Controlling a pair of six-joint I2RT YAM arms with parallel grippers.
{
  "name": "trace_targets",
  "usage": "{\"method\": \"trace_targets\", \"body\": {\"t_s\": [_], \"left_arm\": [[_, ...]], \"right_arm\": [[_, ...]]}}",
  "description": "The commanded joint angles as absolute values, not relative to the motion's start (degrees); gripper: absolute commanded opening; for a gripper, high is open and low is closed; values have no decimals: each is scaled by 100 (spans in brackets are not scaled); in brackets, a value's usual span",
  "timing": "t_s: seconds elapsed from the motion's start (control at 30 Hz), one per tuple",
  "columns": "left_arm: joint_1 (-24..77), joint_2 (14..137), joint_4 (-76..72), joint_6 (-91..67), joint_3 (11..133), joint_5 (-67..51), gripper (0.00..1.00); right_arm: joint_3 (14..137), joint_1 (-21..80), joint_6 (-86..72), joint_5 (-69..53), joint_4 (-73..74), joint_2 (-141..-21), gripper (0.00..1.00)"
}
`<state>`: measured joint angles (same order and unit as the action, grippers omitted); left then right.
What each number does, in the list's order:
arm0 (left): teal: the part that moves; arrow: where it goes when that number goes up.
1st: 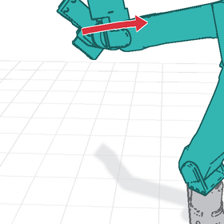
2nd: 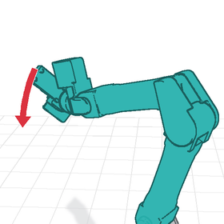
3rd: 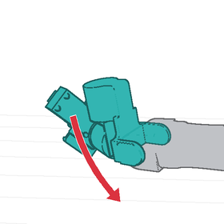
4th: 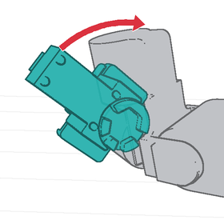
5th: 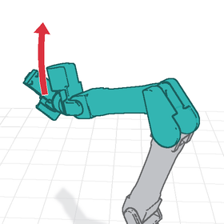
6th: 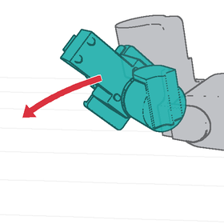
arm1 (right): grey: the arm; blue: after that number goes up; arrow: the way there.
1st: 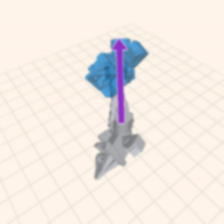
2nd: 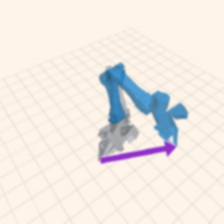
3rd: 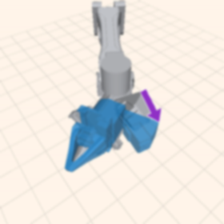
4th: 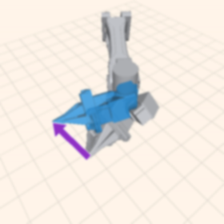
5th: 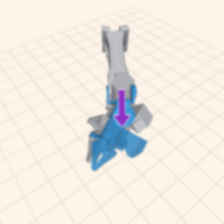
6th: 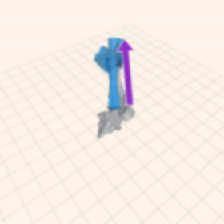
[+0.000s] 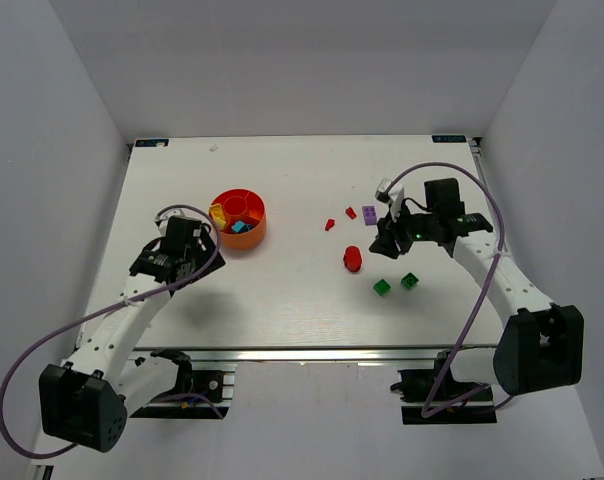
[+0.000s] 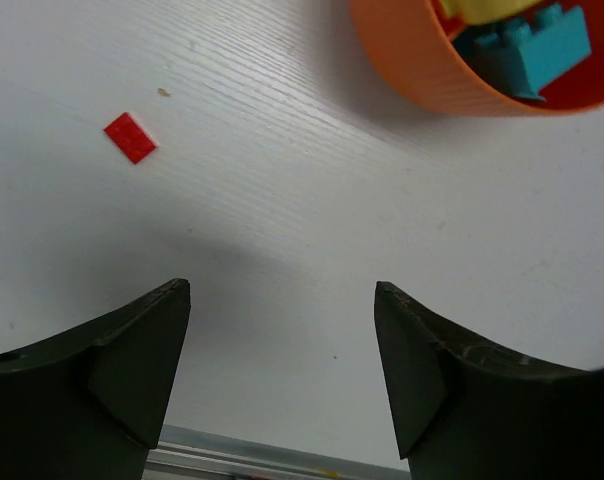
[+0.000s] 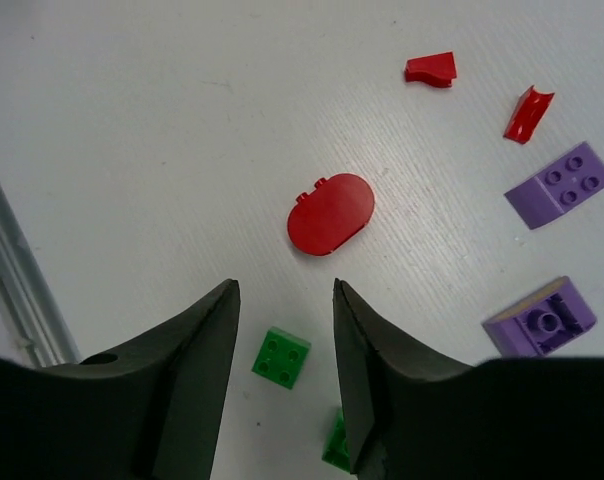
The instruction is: Sort the legos into containers by color
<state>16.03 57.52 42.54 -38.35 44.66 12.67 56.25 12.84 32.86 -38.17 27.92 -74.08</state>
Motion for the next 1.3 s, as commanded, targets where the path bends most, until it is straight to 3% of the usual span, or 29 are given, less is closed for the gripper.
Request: {"method": "trace_targets", "body": {"t_s": [0.0,0.13,0.27,0.43,0.8,1.27], "left_arm": [[1372,5880,4632,-4228,4729,1714,84],[1064,6125,4491,-4306,4720,1441,83],[686,6704,4281,-4368,4693,1239,78],[247,7206,4114,-4412,4781,1055,71],[-264,8270,3981,-4377,5080,800,70],[-623,8859,3771,-4333,5229,615,59]], "right_arm": [[5932,1266,2392,-4182,2575,-7453,48],[6012,1301,919,-5024,2216,-7339,48],[5573,1292,484,-5090,1522,-7172,48],[5195,1239,791,-4870,1592,-6926,48],[5054,1178,923,-4693,1397,-6733,48],[5019,941,958,-4746,1415,-6733,48]]}}
